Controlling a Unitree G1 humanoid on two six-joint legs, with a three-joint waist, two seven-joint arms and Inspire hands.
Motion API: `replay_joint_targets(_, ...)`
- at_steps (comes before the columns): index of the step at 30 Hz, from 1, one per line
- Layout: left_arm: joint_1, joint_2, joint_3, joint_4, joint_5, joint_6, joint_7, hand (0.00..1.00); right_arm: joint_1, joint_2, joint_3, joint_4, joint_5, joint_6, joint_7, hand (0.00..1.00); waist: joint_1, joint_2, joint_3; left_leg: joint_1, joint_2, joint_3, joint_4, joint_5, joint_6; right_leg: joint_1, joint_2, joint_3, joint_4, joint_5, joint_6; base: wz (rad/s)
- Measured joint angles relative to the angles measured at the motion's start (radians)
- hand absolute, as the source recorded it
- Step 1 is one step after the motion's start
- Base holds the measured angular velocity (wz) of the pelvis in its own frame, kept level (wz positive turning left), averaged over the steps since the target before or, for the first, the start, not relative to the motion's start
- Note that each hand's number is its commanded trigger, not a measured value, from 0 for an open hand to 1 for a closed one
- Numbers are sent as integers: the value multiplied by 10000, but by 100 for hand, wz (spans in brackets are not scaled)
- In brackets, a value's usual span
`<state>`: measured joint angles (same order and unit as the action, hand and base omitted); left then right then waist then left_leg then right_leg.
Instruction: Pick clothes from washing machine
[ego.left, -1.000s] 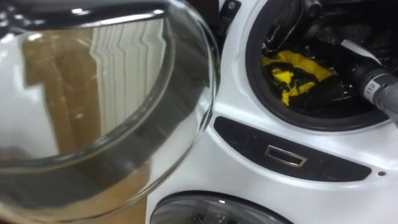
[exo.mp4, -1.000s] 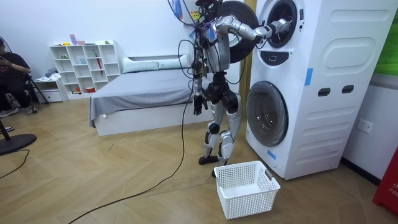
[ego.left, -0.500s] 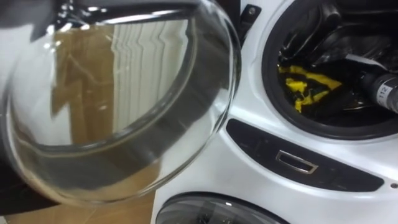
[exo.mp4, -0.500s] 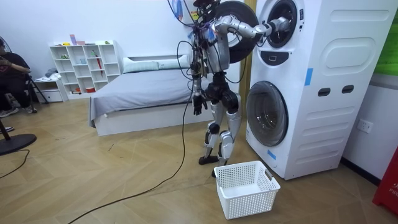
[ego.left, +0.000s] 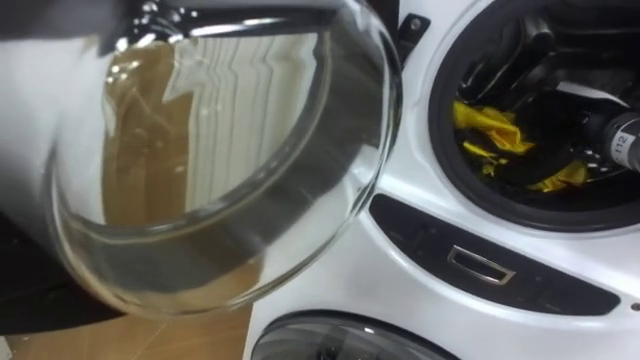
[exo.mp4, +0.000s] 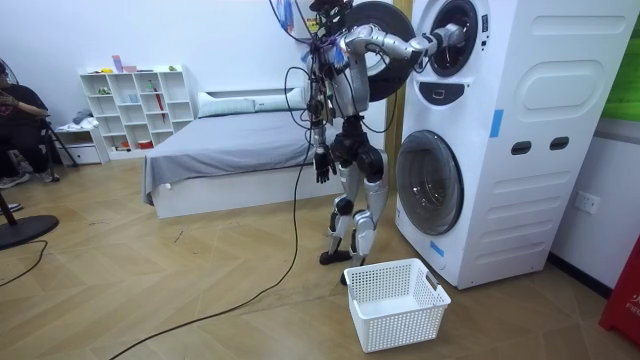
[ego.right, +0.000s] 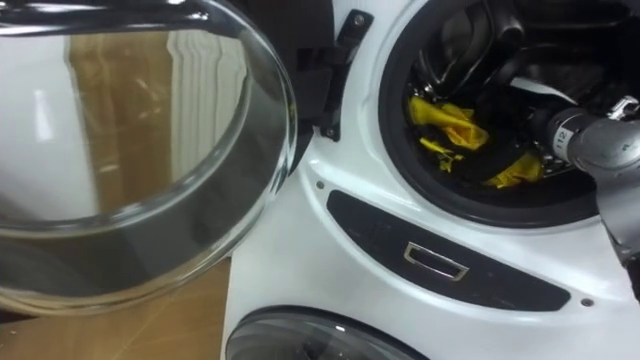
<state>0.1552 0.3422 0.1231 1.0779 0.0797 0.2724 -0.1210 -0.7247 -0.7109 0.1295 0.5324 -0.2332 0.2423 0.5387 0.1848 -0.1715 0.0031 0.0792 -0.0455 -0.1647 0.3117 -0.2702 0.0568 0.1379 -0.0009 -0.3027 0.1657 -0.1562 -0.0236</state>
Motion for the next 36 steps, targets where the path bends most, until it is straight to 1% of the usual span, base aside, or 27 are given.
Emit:
replay_joint_targets(5,57,2,-96,12,-72,-41,0,0,345,-3,-447,-541,442,-8,-104,100,-101,42,-15,-86,2,6,-9,-1,-3,-131,7,17,26,-9,-13,-2)
replay_joint_targets(7,156,1,-93,32,-64,-116,35,0,640,-4,-460,-1295,330,-15,-255,100,-222,83,-34,-75,16,34,-92,0,-2,-176,11,76,41,-9,-13,-4)
replay_joint_targets(10,170,-37,-93,34,-41,-122,52,0,836,-3,-456,-1751,325,-21,-374,100,-257,146,-46,9,55,130,-206,1,0,-183,38,210,54,-2,-22,-11)
replay_joint_targets(11,160,-72,-95,34,-42,-142,55,0,859,-3,-421,-1975,324,-20,-389,100,-283,193,-64,39,105,182,-243,0,1,-190,52,265,56,4,-26,-9)
replay_joint_targets(12,145,-76,-96,34,-74,-209,55,0,901,-3,-406,-2226,323,-20,-415,100,-379,224,-50,43,150,221,-264,0,1,-192,62,273,55,16,-35,-8)
replay_joint_targets(14,204,-93,-93,35,-72,-386,55,0,1129,-1,-408,-2826,209,-22,-525,100,-421,289,-40,79,152,294,-336,0,0,-209,85,354,55,19,-39,-12)
replay_joint_targets(15,288,-140,-94,26,-74,-481,55,0,1263,0,-409,-3297,54,-26,-601,100,-428,369,-12,130,164,448,-416,-1,0,-242,115,538,63,20,-40,-29)
replay_joint_targets(16,339,-191,-93,29,-77,-597,55,0,1385,-1,-413,-3754,-23,-33,-646,100,-440,451,-18,119,175,538,-484,0,0,-329,129,638,66,24,-48,-31)
replay_joint_targets(17,377,-215,-85,38,-78,-613,54,0,1464,-2,-419,-3972,-61,-33,-691,100,-441,482,-28,123,176,557,-527,2,2,-366,135,690,69,25,-49,-28)
replay_joint_targets(18,409,-244,-81,82,-68,-618,54,0,1748,-2,-499,-4593,-208,-16,-792,100,-443,551,-68,122,201,649,-603,2,2,-441,157,786,70,25,-49,-23)
replay_joint_targets(19,427,-259,-81,121,-67,-626,52,0,2122,0,-609,-5393,-586,-14,-834,100,-449,622,-90,109,229,758,-691,3,3,-519,168,833,73,25,-49,-21)
replay_joint_targets(20,437,-269,-62,124,-71,-642,50,0,2277,1,-688,-5808,-729,-13,-832,100,-462,634,-94,121,260,812,-728,3,3,-533,176,859,72,25,-49,-17)
replay_joint_targets(21,486,-277,-9,129,-78,-761,45,0,2574,0,-859,-6501,-786,-18,-834,100,-497,671,-73,184,333,890,-758,4,2,-533,201,973,57,25,-49,-14)
replay_joint_targets(22,561,-282,103,127,-93,-877,47,0,2896,6,-1033,-7076,-774,-26,-864,100,-546,709,-58,212,333,1003,-794,7,-3,-534,202,1085,46,24,-49,-13)
replay_joint_targets(23,569,-288,166,127,-114,-936,53,0,3079,22,-1137,-7349,-775,-28,-895,100,-588,719,-51,217,339,1080,-796,8,-4,-542,210,1146,40,24,-49,-8)
replay_joint_targets(24,709,-303,216,127,-273,-1062,67,0,3478,65,-1279,-7938,-786,-28,-1047,100,-694,721,-51,223,355,1116,-799,9,-7,-550,214,1317,21,23,-48,-10)
replay_joint_targets(25,758,-348,226,125,-310,-1156,97,0,3896,78,-1429,-8551,-786,-40,-1150,100,-736,720,-51,257,379,1149,-809,9,-7,-551,222,1449,21,22,-46,-15)
replay_joint_targets(26,782,-381,230,139,-306,-1204,112,0,4064,84,-1481,-8787,-795,-63,-1169,100,-729,721,-50,306,389,1211,-837,9,-7,-546,226,1523,23,22,-46,-28)
replay_joint_targets(27,793,-444,265,242,-296,-1303,133,0,4359,133,-1548,-9107,-896,-198,-1290,100,-722,747,-34,396,413,1345,-907,9,-7,-528,232,1660,22,22,-46,-28)
replay_joint_targets(28,773,-488,331,310,-292,-1374,143,0,4634,239,-1666,-9355,-941,-324,-1415,100,-750,705,-60,426,420,1391,-908,9,-7,-522,231,1668,26,22,-46,-23)
replay_joint_targets(29,771,-502,357,337,-287,-1432,144,0,4777,291,-1736,-9468,-945,-356,-1451,100,-755,711,-53,443,425,1413,-916,9,-7,-518,232,1670,26,22,-46,-13)
replay_joint_targets(30,779,-534,402,398,-288,-1539,144,0,5033,472,-1928,-9719,-950,-370,-1459,100,-791,692,-60,500,441,1519,-955,9,-7,-501,245,1742,31,22,-47,-16)
replay_joint_targets(31,823,-566,403,417,-294,-1591,144,0,5252,571,-2030,-9953,-939,-424,-1468,100,-819,692,-60,563,465,1640,-1018,9,-7,-492,274,1889,31,22,-46,-17)
replay_joint_targets(32,847,-575,403,426,-296,-1616,144,0,5356,610,-2081,-10056,-892,-472,-1473,100,-866,693,-61,580,470,1658,-1025,9,-8,-491,288,1946,29,22,-46,-12)
replay_joint_targets(34,804,-586,406,446,-309,-1690,161,0,5764,771,-2448,-10302,-692,-698,-1481,100,-959,692,-73,650,481,1686,-1028,9,-8,-475,355,1981,49,22,-47,0)
replay_joint_targets(35,812,-600,421,441,-332,-1796,177,0,5907,931,-2668,-10465,-515,-742,-1479,100,-1001,713,-71,714,502,1874,-1075,9,-8,-499,372,2141,49,22,-46,-7)
replay_joint_targets(36,828,-619,520,447,-326,-1879,195,0,6047,1011,-2839,-10690,-260,-804,-1481,100,-1003,724,-72,714,509,1942,-1095,10,-8,-503,390,2309,44,22,-46,-25)
